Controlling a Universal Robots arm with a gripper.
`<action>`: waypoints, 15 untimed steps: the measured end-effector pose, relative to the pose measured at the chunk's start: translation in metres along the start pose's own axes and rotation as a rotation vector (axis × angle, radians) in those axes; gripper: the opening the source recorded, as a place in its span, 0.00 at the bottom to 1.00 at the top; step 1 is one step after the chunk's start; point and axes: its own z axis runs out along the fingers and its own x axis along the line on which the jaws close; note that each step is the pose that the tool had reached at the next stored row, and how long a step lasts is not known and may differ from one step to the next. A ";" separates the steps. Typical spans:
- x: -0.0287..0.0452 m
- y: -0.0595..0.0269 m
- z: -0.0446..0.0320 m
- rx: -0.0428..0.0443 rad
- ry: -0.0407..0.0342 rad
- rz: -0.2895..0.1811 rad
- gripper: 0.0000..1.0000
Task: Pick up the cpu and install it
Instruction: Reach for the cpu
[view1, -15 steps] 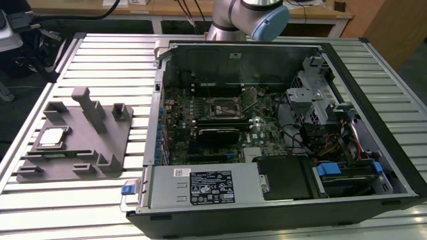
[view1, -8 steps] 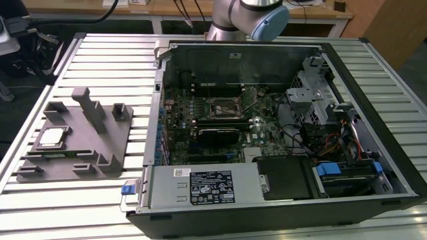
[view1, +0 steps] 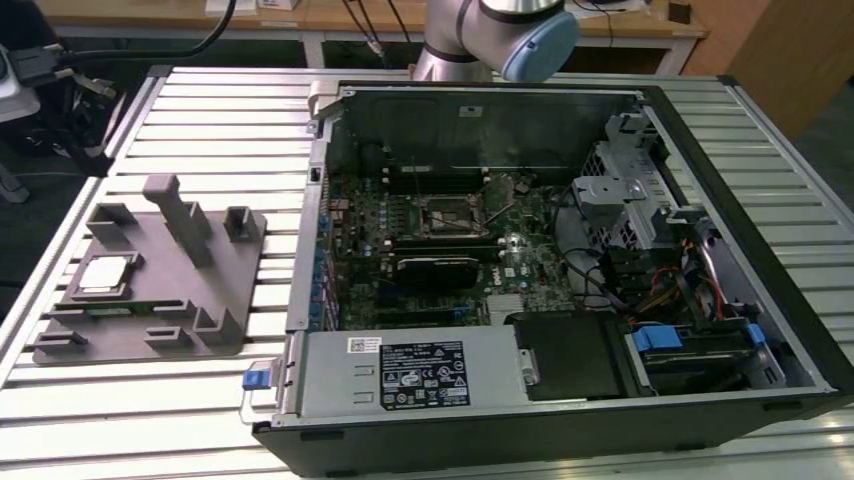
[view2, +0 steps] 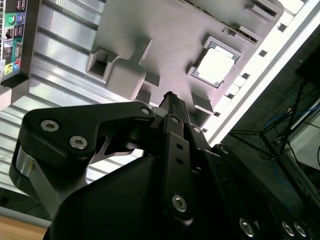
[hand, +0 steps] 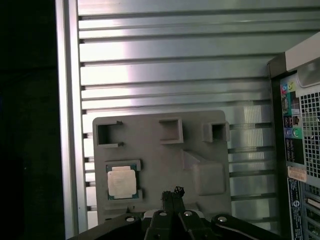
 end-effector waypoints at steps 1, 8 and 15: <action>0.0006 -0.0004 0.0010 0.0001 0.0001 0.000 0.11; 0.0053 -0.0033 0.0079 0.0000 0.0000 0.000 0.11; 0.0107 -0.0068 0.0147 0.0001 0.0000 0.000 0.11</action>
